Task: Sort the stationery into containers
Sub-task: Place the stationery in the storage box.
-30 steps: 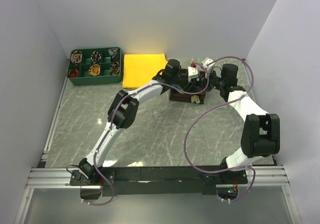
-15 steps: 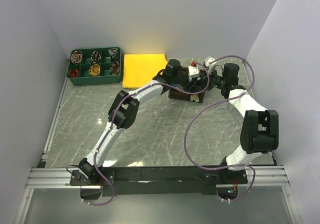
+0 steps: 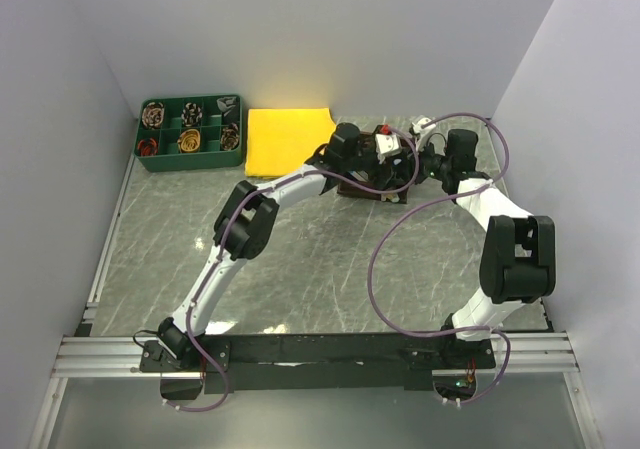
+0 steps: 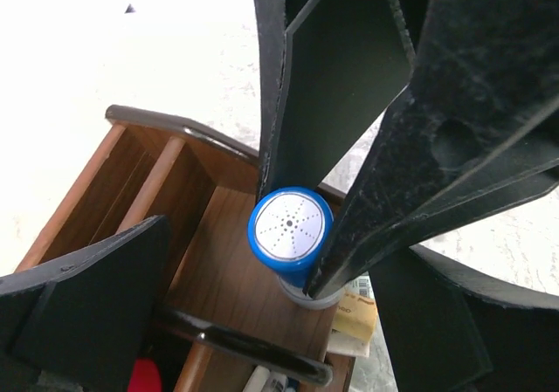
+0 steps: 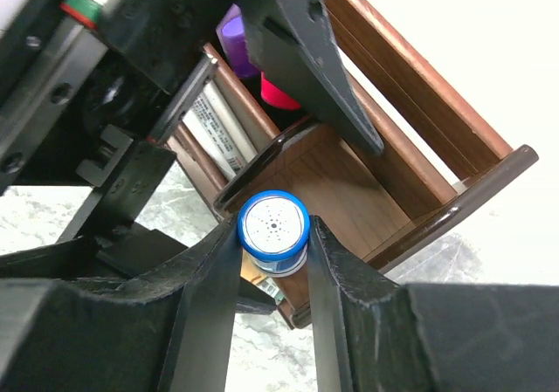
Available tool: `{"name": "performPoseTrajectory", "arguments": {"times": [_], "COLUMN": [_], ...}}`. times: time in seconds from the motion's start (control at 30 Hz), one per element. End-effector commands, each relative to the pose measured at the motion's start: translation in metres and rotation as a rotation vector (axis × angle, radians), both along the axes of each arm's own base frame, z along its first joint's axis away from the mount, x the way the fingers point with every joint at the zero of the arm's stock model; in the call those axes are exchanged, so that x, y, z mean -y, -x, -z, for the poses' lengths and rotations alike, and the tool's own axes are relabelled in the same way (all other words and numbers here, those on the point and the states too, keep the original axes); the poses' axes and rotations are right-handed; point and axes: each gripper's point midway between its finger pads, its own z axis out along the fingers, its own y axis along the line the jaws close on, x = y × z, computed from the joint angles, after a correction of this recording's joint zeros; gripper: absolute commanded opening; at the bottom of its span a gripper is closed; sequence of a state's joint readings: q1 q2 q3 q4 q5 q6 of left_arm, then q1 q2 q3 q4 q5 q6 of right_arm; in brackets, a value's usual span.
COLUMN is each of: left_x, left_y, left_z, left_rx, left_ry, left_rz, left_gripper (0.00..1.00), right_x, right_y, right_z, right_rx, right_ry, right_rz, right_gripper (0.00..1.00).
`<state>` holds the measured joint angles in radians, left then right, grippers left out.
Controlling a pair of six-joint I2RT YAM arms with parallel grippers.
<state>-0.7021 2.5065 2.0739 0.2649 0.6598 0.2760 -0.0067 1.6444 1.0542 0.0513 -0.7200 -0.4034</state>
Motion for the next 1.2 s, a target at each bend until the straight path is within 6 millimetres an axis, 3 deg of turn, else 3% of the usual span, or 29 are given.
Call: {"name": "performPoseTrajectory", "arguments": {"times": [0.0, 0.17, 0.3, 0.63, 0.8, 1.0, 1.17], "left_x": [-0.023, -0.033, -0.041, -0.077, -0.1, -0.117, -0.127], "left_y": [-0.016, -0.01, -0.007, -0.018, -0.014, -0.012, -0.015], "left_z": [-0.171, -0.19, -0.193, -0.162, -0.168, -0.168, -0.17], "left_rx": [0.293, 0.347, 0.381, 0.428, 0.424, 0.411, 0.397], "left_ry": [0.236, 0.221, 0.182, 0.019, 0.001, -0.028, -0.037], "left_rz": [-0.137, -0.152, -0.163, -0.263, -0.31, -0.342, -0.362], "left_gripper": [0.99, 0.99, 0.99, 0.99, 0.99, 0.99, 0.99], "right_x": [-0.006, 0.008, 0.012, 0.016, 0.018, 0.02, 0.019], "right_y": [0.054, 0.041, 0.034, 0.031, 0.029, 0.025, 0.022], "right_z": [0.07, 0.068, 0.071, 0.073, 0.074, 0.072, 0.068], "right_rx": [-0.341, -0.341, -0.363, -0.361, -0.36, -0.353, -0.317], "right_ry": [-0.025, -0.053, -0.062, -0.056, -0.058, -0.053, -0.03], "right_rz": [0.007, 0.071, 0.107, 0.15, 0.173, 0.197, 0.214], "right_gripper": [0.0, 0.0, 0.0, 0.0, 0.01, 0.12, 0.07]}}
